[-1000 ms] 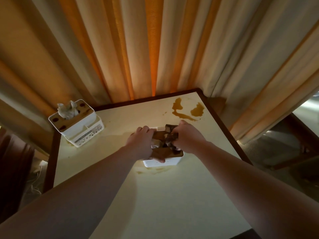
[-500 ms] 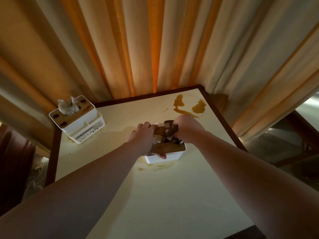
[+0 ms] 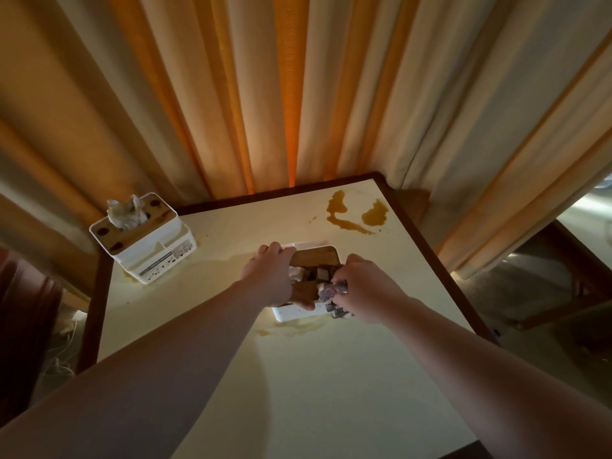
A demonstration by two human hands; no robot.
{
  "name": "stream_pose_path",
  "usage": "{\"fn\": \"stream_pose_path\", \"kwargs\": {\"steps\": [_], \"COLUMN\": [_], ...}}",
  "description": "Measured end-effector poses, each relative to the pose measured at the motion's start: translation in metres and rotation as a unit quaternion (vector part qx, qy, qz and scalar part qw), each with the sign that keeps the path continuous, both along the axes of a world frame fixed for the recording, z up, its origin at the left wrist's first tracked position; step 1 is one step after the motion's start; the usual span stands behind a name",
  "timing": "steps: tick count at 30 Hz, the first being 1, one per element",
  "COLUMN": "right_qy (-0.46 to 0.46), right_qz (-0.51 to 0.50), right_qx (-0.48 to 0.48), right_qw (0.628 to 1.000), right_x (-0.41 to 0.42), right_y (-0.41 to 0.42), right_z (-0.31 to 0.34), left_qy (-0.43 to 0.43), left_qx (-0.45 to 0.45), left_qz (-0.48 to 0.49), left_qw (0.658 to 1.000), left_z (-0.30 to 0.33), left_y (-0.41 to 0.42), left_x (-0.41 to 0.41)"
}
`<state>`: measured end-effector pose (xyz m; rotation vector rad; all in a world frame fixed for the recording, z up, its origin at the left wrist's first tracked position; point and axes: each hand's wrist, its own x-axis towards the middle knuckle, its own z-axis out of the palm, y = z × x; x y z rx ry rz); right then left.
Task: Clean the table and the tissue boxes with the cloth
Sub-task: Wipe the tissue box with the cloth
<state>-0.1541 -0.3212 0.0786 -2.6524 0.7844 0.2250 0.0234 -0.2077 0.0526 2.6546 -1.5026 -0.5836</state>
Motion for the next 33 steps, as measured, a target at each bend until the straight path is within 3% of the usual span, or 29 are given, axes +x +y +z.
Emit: {"fn": "stream_pose_path", "kwargs": {"steps": [10, 24, 33], "right_qy": [-0.046, 0.013, -0.041], "right_qz": [-0.048, 0.008, -0.042], "right_qx": [-0.057, 0.0, -0.02], "right_qw": [0.996, 1.0, 0.998], "right_x": [0.067, 0.002, 0.059], "right_y": [-0.03, -0.006, -0.034], "right_z": [0.001, 0.0, -0.001], "left_qy": [-0.027, 0.009, -0.006], "left_qx": [0.01, 0.001, 0.004], "left_qz": [-0.017, -0.004, -0.011], "left_qw": [0.999, 1.0, 1.0], "left_z": [-0.003, -0.002, -0.008], "left_y": [0.0, 0.001, -0.001], "left_x": [0.004, 0.001, 0.005]}}
